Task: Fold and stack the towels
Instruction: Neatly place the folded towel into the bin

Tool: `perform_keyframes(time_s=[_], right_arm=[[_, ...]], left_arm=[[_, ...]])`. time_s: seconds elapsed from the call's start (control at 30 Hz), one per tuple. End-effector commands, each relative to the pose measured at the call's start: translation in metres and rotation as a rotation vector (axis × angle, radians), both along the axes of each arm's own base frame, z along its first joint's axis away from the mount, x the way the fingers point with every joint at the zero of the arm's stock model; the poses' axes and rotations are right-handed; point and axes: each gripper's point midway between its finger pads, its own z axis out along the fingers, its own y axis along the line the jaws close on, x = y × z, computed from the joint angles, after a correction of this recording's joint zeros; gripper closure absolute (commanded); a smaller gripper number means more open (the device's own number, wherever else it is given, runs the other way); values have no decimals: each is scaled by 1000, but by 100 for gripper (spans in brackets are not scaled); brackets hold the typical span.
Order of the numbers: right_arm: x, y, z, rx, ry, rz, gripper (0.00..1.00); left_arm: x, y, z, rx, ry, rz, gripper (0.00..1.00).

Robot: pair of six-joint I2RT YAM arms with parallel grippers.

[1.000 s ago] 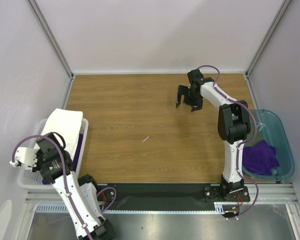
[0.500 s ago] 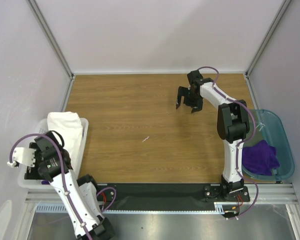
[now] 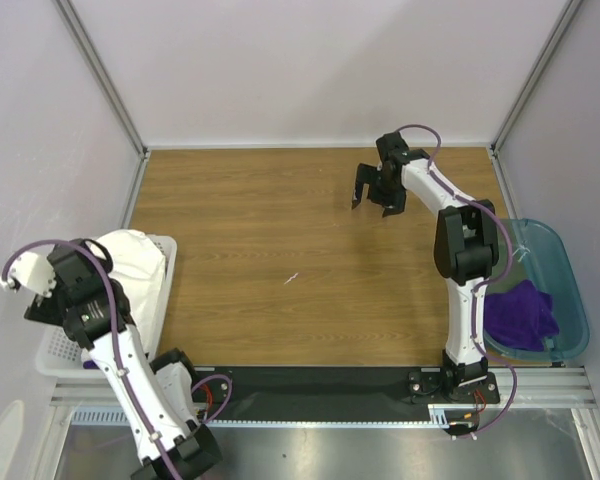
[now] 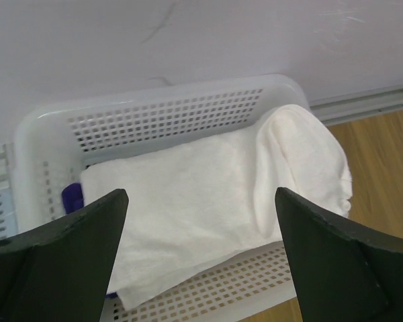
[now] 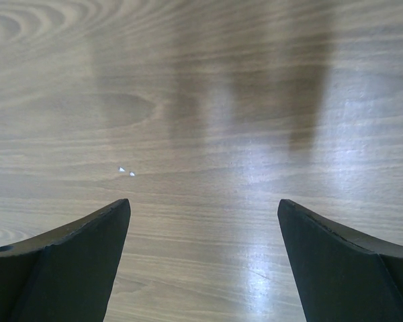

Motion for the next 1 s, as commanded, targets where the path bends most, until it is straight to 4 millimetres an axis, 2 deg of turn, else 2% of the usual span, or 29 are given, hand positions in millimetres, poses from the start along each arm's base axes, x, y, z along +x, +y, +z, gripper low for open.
perform_keyframes(time_s=[0.0, 0.1, 0.17, 0.2, 0.27, 0.3, 0.33, 0.4, 0.47, 0.63, 0.73, 0.83, 0.93, 0.97], right_arm=[[12, -7, 16, 3, -39, -15, 0], [10, -7, 16, 2, -37, -14, 0], [8, -7, 14, 2, -29, -12, 0], [8, -7, 16, 4, -33, -12, 0], [7, -6, 17, 10, -33, -11, 0], [7, -6, 19, 11, -37, -11, 0], [8, -8, 21, 4, -44, -10, 0], [7, -10, 25, -5, -50, -12, 0], [5, -14, 29, -26, -55, -13, 0], [3, -18, 34, -44, -55, -18, 0], [2, -17, 35, -46, -48, -22, 0], [5, -15, 37, -49, -53, -19, 0], [5, -12, 35, -48, -45, -16, 0], [6, -11, 35, -45, -46, -15, 0]], left_arm=[[49, 1, 20, 23, -56, -193, 4], [76, -5, 9, -42, -104, -267, 4], [88, -3, -14, -112, -110, -258, 4], [97, 1, -16, -110, -140, -251, 4], [108, 5, -41, -161, -150, -227, 4], [118, 9, -41, -162, -191, -222, 3], [123, 11, -59, -194, -168, -216, 2], [138, 14, -67, -208, -199, -233, 0], [143, 14, -85, -250, -185, -221, 0], [151, 14, -105, -280, -251, -211, 0], [143, 13, -108, -294, -235, -203, 0], [121, 11, -117, -346, -219, -170, 0], [89, 16, -123, -380, -220, -72, 3], [72, 20, -130, -393, -193, -6, 4]])
